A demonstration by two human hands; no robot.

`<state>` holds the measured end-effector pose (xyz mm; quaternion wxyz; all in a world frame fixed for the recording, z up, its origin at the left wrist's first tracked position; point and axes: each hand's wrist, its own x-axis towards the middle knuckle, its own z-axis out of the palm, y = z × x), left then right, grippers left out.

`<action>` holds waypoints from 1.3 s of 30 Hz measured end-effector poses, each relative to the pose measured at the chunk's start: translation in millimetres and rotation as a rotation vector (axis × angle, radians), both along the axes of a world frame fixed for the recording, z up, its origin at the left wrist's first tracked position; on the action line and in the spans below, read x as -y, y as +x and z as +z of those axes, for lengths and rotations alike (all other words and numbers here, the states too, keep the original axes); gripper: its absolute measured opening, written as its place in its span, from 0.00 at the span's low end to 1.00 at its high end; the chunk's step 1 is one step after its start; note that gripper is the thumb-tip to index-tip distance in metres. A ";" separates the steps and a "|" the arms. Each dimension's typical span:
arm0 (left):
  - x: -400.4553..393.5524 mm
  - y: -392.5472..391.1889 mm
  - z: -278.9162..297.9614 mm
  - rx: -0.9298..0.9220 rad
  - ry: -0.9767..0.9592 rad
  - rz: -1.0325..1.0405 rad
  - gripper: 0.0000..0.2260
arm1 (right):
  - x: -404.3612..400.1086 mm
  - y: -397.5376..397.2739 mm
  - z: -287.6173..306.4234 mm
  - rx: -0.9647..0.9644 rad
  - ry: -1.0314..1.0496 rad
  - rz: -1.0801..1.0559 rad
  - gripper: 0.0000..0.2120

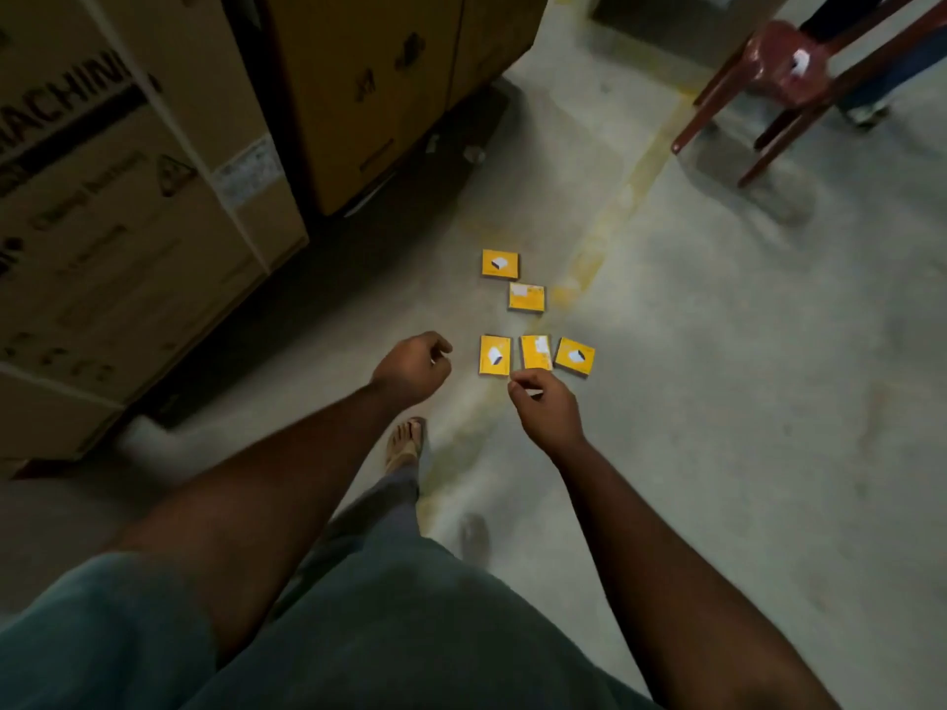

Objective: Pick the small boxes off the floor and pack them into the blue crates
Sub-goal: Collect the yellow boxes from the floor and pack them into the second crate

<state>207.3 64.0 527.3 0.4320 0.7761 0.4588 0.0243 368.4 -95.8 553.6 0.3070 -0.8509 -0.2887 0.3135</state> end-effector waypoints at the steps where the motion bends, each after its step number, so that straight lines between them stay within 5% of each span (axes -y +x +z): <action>1: -12.7 9.0 -5.3 -0.011 -0.025 0.016 0.11 | -15.3 11.0 -3.9 -0.012 -0.014 -0.015 0.07; 12: -92.8 154.2 -87.7 -0.085 -0.194 0.065 0.10 | -105.0 154.8 -91.9 -0.096 -0.125 -0.162 0.05; 23: -97.1 312.2 -433.3 -0.228 -0.343 0.269 0.08 | -172.3 295.7 -472.6 -0.371 -0.405 -0.140 0.11; 26: -76.0 333.0 -539.3 -0.340 -0.412 0.362 0.18 | -169.2 332.5 -569.8 -0.286 -0.438 -0.131 0.21; 31: -53.9 368.6 -659.5 -0.489 -0.521 0.473 0.50 | -148.6 358.8 -690.9 -0.009 -0.531 -0.061 0.42; 35: -43.8 386.3 -698.0 -0.685 -0.356 0.514 0.46 | -142.3 350.8 -726.0 0.274 -0.498 -0.200 0.41; 39: -47.2 381.6 -706.9 -0.700 -0.332 0.507 0.46 | -145.7 357.4 -727.0 0.238 -0.538 -0.267 0.52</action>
